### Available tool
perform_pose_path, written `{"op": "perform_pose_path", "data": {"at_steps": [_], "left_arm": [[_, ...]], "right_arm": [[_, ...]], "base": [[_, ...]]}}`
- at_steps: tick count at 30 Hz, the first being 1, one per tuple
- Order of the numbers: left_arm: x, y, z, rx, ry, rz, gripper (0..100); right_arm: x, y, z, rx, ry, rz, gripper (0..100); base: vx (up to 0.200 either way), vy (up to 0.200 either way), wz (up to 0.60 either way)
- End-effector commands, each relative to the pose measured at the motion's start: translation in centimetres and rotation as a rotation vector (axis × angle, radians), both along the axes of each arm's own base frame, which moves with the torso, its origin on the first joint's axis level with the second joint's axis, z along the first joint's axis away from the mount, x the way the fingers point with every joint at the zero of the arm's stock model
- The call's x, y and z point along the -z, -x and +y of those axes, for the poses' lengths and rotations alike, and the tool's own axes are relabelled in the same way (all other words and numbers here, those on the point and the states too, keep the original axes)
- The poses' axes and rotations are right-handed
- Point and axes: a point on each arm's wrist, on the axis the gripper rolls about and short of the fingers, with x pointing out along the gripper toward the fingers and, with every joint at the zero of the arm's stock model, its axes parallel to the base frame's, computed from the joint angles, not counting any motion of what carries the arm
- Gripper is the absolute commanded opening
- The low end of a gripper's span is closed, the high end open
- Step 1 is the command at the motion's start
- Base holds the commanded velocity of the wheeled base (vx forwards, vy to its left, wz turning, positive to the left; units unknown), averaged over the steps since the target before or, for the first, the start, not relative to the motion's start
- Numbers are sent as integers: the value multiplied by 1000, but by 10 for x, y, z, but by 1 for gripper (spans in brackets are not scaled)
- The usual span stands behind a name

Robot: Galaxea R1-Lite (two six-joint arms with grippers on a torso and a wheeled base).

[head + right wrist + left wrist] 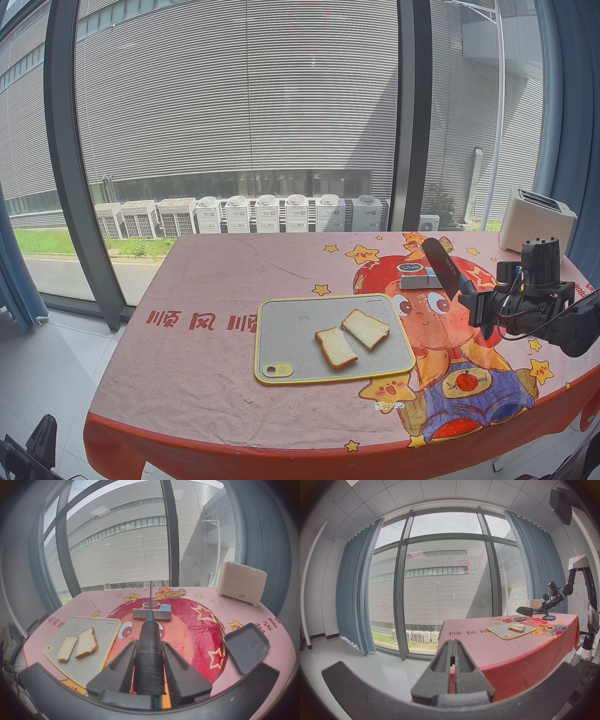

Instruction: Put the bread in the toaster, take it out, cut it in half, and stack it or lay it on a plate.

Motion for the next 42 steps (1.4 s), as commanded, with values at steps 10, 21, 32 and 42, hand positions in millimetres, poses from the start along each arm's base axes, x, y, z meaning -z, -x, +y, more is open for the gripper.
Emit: {"op": "perform_pose_path", "data": {"at_steps": [10, 21, 32, 42], "left_arm": [[5, 0, 0, 1, 1, 0, 0], [5, 0, 0, 1, -1, 0, 0], [5, 0, 0, 1, 1, 0, 0], [5, 0, 0, 1, -1, 0, 0]], "right_arm": [[12, -8, 0, 8, 8, 33, 0], [14, -9, 1, 3, 6, 38, 0], [13, -8, 4, -6, 6, 36, 0], [15, -9, 4, -3, 8, 40, 0]], "base": [[0, 0, 0], [0, 0, 0], [0, 0, 0], [0, 0, 0]]}}
